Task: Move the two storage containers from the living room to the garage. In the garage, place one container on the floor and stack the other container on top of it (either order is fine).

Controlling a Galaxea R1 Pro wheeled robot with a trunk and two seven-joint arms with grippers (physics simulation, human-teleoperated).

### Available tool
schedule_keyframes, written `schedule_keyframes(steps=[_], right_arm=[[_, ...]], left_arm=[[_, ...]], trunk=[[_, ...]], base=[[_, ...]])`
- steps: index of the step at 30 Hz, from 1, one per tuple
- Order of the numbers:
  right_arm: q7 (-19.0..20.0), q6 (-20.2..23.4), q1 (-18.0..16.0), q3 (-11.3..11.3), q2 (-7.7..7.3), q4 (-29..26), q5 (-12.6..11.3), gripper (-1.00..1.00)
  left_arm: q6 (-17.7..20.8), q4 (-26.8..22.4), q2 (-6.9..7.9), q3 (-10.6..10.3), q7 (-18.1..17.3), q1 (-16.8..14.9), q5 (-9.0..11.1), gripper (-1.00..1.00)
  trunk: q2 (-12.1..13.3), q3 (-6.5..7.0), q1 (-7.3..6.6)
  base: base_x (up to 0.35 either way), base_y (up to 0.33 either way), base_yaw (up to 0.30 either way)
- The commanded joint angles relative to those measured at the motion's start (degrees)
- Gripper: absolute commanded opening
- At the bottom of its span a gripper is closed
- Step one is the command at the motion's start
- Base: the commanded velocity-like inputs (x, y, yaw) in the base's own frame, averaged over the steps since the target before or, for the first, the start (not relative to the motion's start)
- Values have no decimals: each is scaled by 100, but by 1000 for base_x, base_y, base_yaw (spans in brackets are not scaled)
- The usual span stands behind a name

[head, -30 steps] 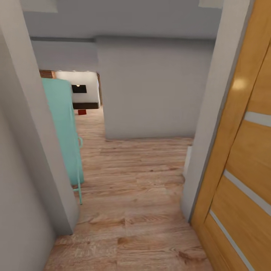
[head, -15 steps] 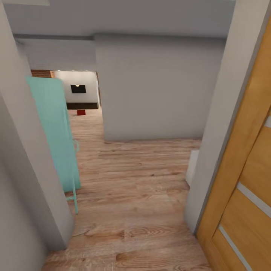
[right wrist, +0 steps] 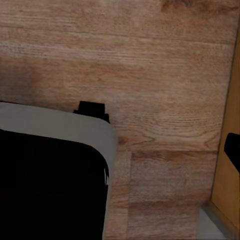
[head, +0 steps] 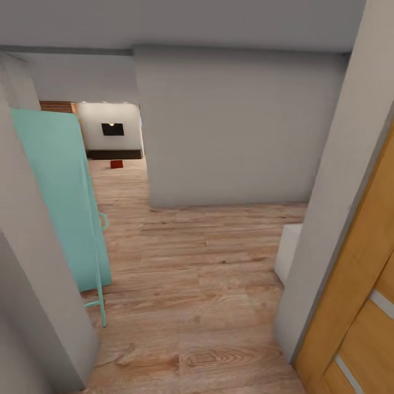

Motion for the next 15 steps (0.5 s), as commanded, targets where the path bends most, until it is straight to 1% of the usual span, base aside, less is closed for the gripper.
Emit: schedule_keyframes(steps=[1,4,8,15], right_arm=[[4,-15,-3,49,3,14,-38,100],[18,-27,19,53,1,15,3,100],[22,-44,142,92,-1,11,44,100],[17,-64,165,101,2,7,62,100]], left_arm=[[-2,-10,-1,1,5,1,28,100],[-2,-15,5,1,5,1,28,100],[-2,-23,7,1,5,1,28,100],[-2,-25,7,2,5,1,28,100]], trunk=[[-2,-5,3],[-2,-5,3],[-2,-5,3],[-2,-5,3]], base=[[324,0,0],[324,0,0],[324,0,0],[324,0,0]])
